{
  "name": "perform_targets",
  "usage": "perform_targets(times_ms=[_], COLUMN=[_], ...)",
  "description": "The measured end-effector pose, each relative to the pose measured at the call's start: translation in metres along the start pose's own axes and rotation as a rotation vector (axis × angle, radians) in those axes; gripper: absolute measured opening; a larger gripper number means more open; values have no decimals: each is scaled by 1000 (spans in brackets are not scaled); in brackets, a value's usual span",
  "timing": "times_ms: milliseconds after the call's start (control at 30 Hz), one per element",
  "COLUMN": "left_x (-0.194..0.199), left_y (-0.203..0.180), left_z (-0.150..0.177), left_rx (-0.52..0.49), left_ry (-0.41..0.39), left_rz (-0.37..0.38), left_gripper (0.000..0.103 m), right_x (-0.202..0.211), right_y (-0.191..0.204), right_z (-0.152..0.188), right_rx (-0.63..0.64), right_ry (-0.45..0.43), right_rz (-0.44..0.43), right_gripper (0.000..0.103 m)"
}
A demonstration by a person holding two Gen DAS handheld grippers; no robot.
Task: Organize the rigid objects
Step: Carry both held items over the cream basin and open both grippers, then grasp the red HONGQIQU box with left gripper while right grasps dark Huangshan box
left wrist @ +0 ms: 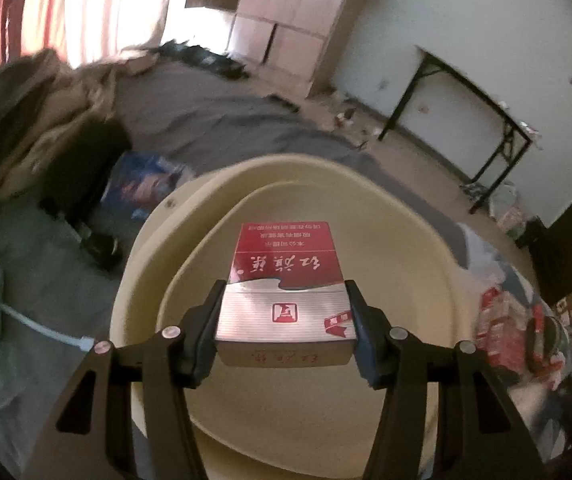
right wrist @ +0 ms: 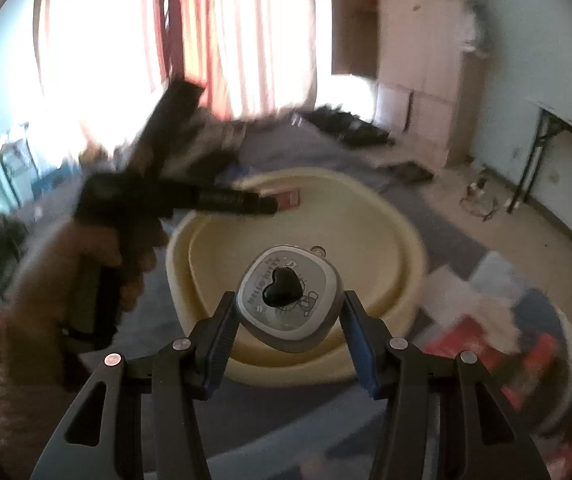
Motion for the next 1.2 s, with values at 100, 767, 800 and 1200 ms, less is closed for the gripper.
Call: perform_targets(times_ms=[100, 767, 800, 1200], left_x=[-15, 34, 42, 17], left_y=[1, -53, -59, -243], left_z=[7, -19, -22, 16], left_rx=[27, -27, -37, -557], left_ry=[52, -99, -122, -10], left_rz=[1, 96, 108, 200], left_gripper=[57, 103, 103, 103], right_x=[-42, -93, -70, 193], right_y=[3, -2, -9, -200], right_z=[-6, -22, -25, 89], right_rx=[13, -54, -86, -599], right_ry=[84, 125, 70, -270], right_rz=[15, 46, 55, 569], right_gripper=[51, 89, 94, 103])
Point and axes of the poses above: each gripper's, at about its wrist camera, not at the fingertips, and x roughly against the way its jaws point, y to its left, z to its underside, the point moved 6 cm from there along -x, roughly the way its jaws point, and after that the axes turned 7 degrees about -x, right-handed, at the moved point
